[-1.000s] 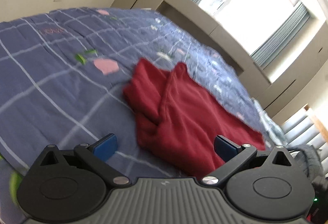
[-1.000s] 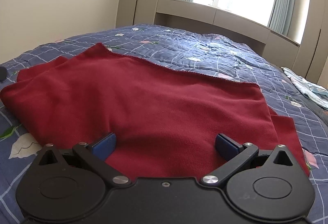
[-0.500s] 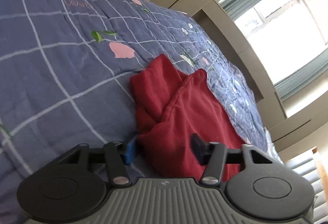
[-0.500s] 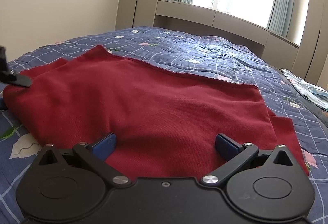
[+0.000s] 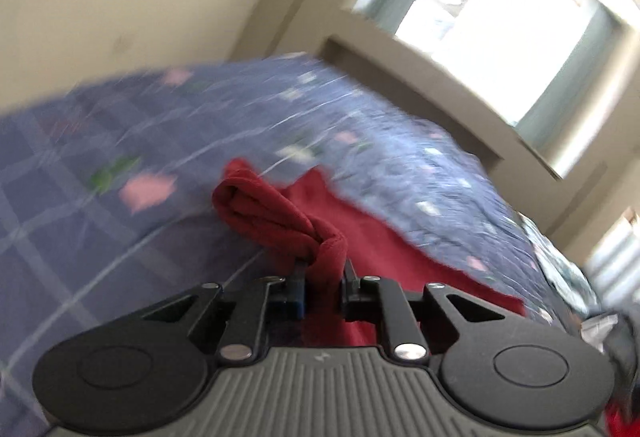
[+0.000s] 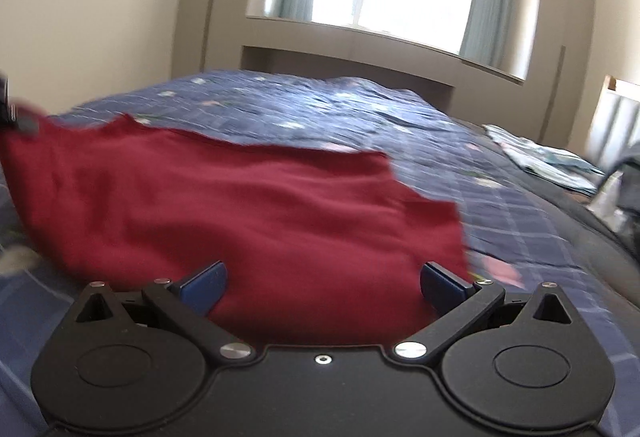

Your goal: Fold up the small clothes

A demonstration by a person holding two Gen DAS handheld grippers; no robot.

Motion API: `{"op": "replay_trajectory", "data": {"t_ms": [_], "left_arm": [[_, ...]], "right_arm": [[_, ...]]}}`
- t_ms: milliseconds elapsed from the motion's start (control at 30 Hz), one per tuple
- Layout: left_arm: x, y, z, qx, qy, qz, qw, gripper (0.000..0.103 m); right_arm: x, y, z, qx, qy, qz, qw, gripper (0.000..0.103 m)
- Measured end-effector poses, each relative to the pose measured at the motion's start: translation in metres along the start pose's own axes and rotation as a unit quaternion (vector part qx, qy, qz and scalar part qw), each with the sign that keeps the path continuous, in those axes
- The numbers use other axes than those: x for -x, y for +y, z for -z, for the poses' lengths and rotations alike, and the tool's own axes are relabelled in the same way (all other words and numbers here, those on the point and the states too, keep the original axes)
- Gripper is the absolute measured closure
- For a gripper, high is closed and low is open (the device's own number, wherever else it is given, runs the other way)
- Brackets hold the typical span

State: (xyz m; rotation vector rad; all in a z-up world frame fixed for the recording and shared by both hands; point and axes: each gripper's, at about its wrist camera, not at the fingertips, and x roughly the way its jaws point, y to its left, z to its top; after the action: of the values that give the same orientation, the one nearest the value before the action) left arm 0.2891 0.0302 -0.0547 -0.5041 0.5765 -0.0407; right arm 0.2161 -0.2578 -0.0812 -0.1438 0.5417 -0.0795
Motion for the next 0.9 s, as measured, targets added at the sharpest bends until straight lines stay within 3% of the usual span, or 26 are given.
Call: {"op": "replay_trajectory", "data": {"t_ms": [67,167,333,467,567,700,900], "left_arm": [[0.002,-0.029,-0.006,-0.047,-0.008,0.032,0.9983,0.089],[0.008,-0.075,-0.009,-0.117,-0.012,0.086,0.9894,0.089],[0.008,-0.161,0.004,-0.222,0.015,0.195,0.9554,0.089],[0.000,-0.210,0.035,-0.283,0.056,0.246,0.9252,0.089],[-0.007,-0.236,0.069,-0.318,0.095,0.260,0.9069,0.089],[-0.020,-0.245,0.104,-0.338,0.142,0.238,0.8994,0.089],[-0.020,-0.234,0.121,-0.340,0.155,0.222,0.9003,0.088]], "right_arm": [[0.009,-0.016,0.007,-0.012,-0.002,0.014,1.000,0.001],[0.025,-0.032,0.018,-0.008,-0.009,0.035,0.999,0.001],[0.042,-0.052,0.036,0.015,0.011,0.079,0.997,0.001],[0.053,-0.076,0.046,0.002,0.029,0.098,0.995,0.001],[0.060,-0.095,0.053,-0.017,0.043,0.118,0.992,0.001],[0.064,-0.120,0.065,-0.054,0.062,0.137,0.987,0.001],[0.065,-0.142,0.073,-0.108,0.065,0.137,0.983,0.001]]}}
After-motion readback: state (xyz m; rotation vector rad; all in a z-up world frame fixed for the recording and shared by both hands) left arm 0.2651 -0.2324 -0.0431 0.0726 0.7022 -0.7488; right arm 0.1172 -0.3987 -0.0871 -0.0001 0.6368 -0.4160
